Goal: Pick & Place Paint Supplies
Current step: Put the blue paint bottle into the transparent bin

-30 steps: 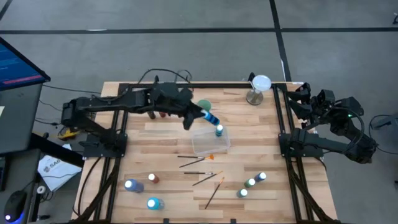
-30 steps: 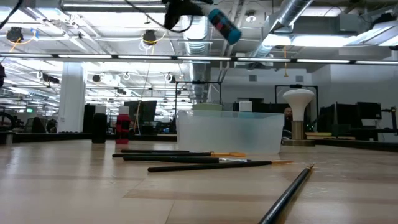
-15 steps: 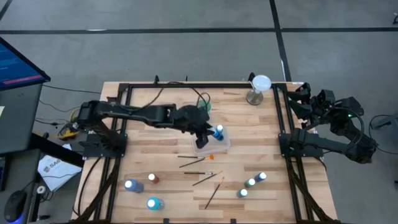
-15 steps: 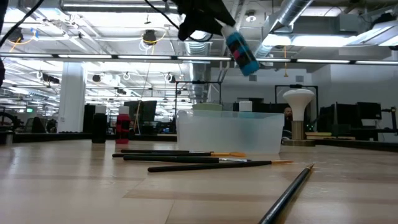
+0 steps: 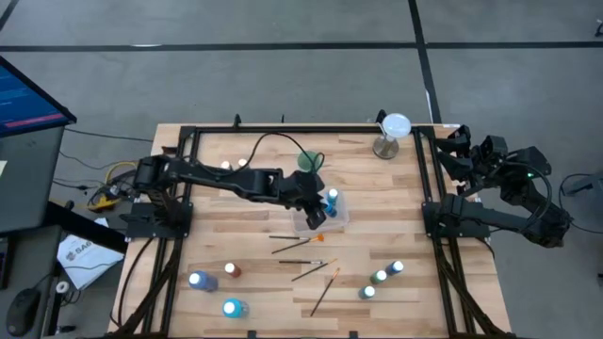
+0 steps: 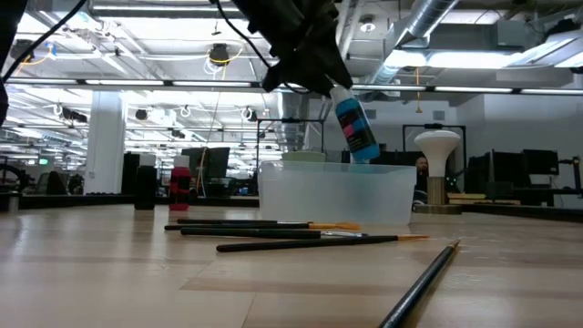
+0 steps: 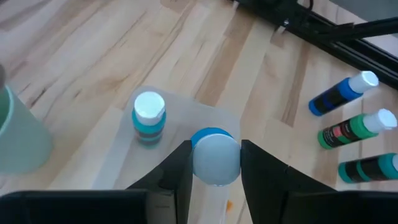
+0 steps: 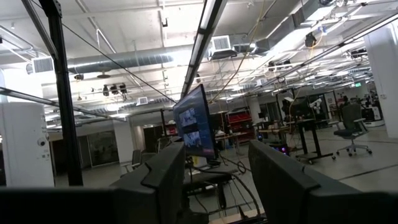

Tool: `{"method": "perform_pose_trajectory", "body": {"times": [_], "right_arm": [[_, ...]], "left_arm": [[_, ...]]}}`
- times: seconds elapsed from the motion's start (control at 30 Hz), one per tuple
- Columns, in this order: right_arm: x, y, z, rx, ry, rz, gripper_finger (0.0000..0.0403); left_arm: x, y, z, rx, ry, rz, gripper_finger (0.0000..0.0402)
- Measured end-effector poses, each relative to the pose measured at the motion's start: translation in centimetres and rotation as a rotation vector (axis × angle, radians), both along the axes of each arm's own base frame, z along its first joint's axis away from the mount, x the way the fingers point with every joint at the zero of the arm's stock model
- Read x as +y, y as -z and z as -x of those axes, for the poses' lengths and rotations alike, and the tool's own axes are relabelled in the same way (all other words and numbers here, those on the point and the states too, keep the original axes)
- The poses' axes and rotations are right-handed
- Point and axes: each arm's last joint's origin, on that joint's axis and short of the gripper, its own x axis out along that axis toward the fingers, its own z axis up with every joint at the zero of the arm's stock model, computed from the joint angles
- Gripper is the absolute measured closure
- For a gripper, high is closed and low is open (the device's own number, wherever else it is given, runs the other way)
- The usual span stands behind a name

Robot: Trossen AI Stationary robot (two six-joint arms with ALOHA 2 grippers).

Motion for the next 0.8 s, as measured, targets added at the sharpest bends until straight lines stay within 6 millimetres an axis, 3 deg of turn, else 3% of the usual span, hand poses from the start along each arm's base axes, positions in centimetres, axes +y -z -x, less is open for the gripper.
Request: {"method": "perform_pose_trajectory", "body": {"times": [0.8], "right_arm": [[0.00,0.00,-0.01,0.000,0.000,0.000,0.0230]], "left_arm": [[0.81,-0.15,0.07,-0.009,-0.063,0.010,0.0296]]}}
